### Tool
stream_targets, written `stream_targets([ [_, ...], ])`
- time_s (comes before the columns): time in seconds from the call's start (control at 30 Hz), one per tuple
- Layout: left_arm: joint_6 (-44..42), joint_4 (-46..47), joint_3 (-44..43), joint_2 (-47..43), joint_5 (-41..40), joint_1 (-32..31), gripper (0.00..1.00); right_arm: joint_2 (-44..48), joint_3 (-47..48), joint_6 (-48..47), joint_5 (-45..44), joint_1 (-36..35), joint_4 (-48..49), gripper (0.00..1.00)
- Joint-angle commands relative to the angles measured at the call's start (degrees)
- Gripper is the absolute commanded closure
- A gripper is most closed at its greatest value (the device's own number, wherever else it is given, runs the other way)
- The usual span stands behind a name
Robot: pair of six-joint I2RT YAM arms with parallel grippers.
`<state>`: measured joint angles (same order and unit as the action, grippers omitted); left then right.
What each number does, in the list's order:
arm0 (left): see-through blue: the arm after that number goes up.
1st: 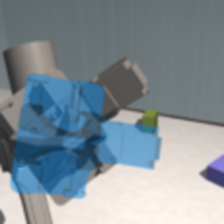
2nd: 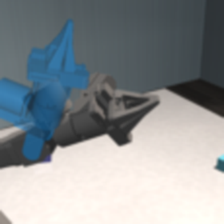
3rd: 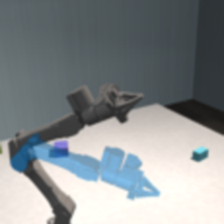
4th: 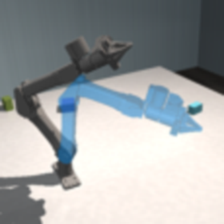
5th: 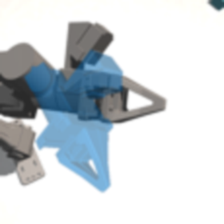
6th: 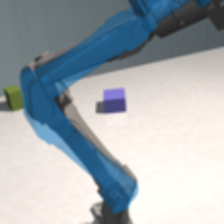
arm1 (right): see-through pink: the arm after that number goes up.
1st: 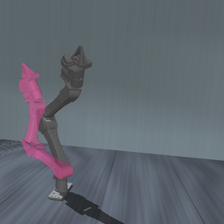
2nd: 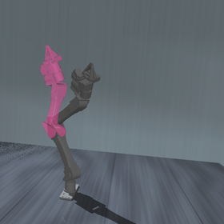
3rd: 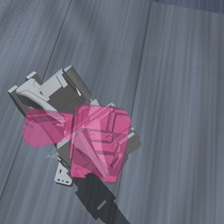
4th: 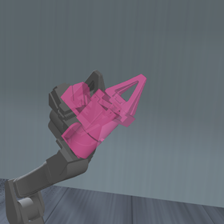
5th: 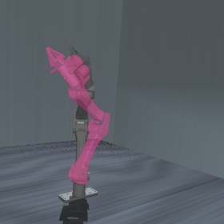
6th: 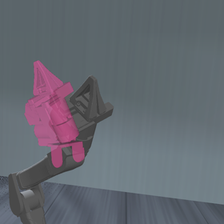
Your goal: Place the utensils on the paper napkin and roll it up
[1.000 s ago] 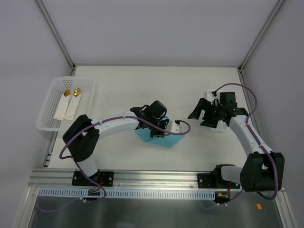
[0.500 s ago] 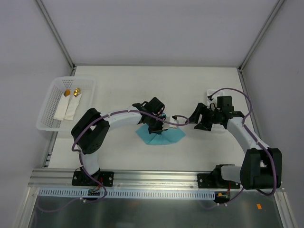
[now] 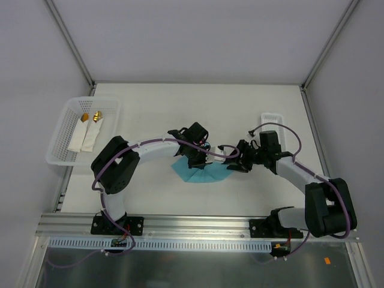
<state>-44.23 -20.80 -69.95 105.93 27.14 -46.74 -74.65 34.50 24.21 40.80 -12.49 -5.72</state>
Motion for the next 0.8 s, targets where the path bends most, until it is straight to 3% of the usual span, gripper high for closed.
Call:
stream_targets([
  [0.0, 0.11, 0.67, -1.77, 0.77, 2.92, 1.04, 1.00, -0.58, -3.20, 11.28, 2.09, -2.44, 12.90, 0.49],
  [0.13, 0.37, 0.93, -2.03, 1.03, 3.01, 1.12, 1.00, -3.47, -7.25, 19.82, 2.45, -4.73, 25.90, 0.51],
  [0.23, 0.28, 1.11, -2.03, 1.30, 3.10, 1.13, 1.00, -6.11, -7.43, 22.37, 1.48, -7.28, 29.26, 0.52],
  [0.57, 0.55, 1.46, -2.29, 1.82, 2.66, 1.30, 1.00, -13.85, -6.38, 28.70, -0.54, -14.13, 36.82, 0.61],
  [0.77, 0.46, 1.55, -2.38, 1.65, 2.66, 1.48, 1.00, -17.19, -6.64, 29.32, -1.07, -14.67, 38.06, 0.69],
])
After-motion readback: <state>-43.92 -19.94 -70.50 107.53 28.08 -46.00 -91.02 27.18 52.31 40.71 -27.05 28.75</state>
